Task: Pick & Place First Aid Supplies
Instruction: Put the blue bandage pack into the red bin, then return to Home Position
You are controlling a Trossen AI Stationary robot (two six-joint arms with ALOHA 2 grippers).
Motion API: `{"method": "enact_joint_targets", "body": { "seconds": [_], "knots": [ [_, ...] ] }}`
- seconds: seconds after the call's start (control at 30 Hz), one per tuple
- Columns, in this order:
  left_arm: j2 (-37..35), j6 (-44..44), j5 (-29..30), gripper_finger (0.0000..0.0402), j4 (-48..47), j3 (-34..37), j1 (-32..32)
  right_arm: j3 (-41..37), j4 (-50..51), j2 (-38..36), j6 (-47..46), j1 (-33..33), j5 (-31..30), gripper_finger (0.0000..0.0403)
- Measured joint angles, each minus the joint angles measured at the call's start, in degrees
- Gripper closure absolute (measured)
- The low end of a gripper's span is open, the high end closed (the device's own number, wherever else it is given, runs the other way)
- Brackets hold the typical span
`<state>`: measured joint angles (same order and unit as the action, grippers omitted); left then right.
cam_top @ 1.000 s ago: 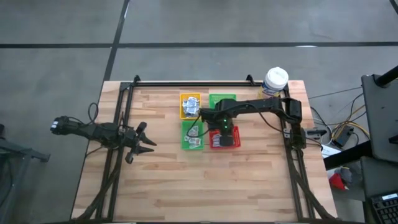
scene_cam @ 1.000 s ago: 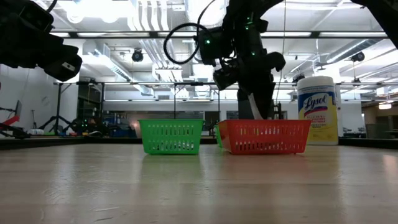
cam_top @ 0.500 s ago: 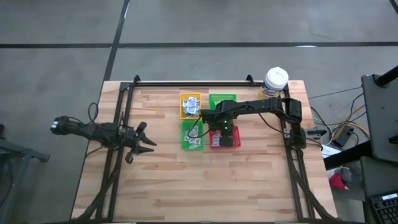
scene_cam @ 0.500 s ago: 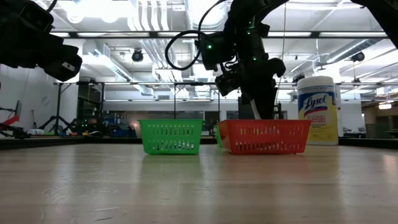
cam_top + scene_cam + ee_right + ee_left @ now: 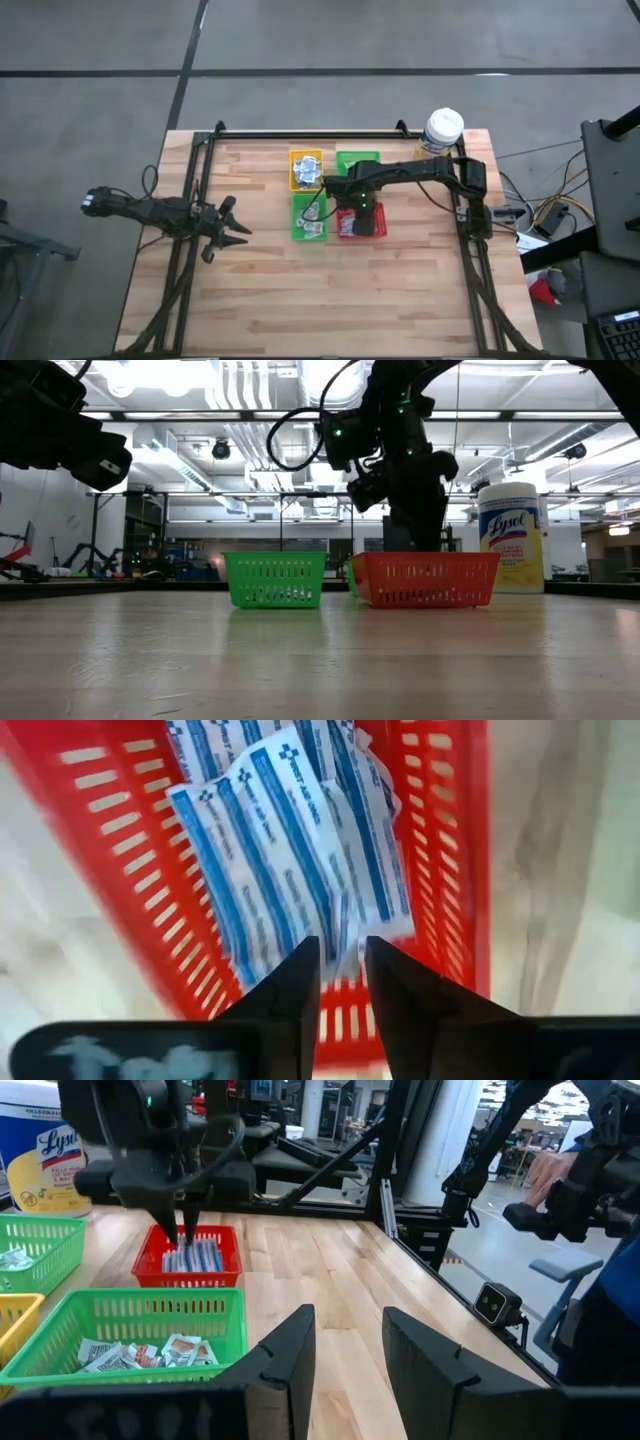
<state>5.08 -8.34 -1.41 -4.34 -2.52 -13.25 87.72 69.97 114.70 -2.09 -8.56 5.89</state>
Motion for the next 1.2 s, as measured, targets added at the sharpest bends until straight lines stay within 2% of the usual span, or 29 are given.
{"method": "enact_joint_targets", "body": {
  "seconds": [0.3,0.57,0.7,0.8,0.97,1.2],
  "knots": [
    [0.00,-0.20,0.00,0.0287,0.00,0.00,0.01,0.00,1.40,-8.77,-6.05,0.04,0.23,0.0325],
    [0.00,-0.24,-0.02,0.0287,-0.01,0.00,0.01,-1.42,0.69,-20.50,-7.95,0.46,0.02,0.0386],
    [0.02,-0.24,-0.02,0.0287,-0.07,0.00,-0.01,-5.82,-3.01,-26.84,-9.96,0.42,-0.26,0.0394],
    [0.09,-0.24,-0.02,0.0287,-0.09,0.00,0.01,-10.94,-8.70,-32.18,-12.05,0.57,-0.10,0.0395],
    [0.15,-0.35,-0.01,0.0287,-0.12,0.00,0.00,-21.21,-24.60,-40.24,-16.98,2.44,-0.08,0.0395],
    [0.15,-0.44,0.00,0.0287,-0.13,0.00,0.00,-33.77,-42.21,-46.00,-20.30,7.07,-0.05,0.0394]
  ]
}}
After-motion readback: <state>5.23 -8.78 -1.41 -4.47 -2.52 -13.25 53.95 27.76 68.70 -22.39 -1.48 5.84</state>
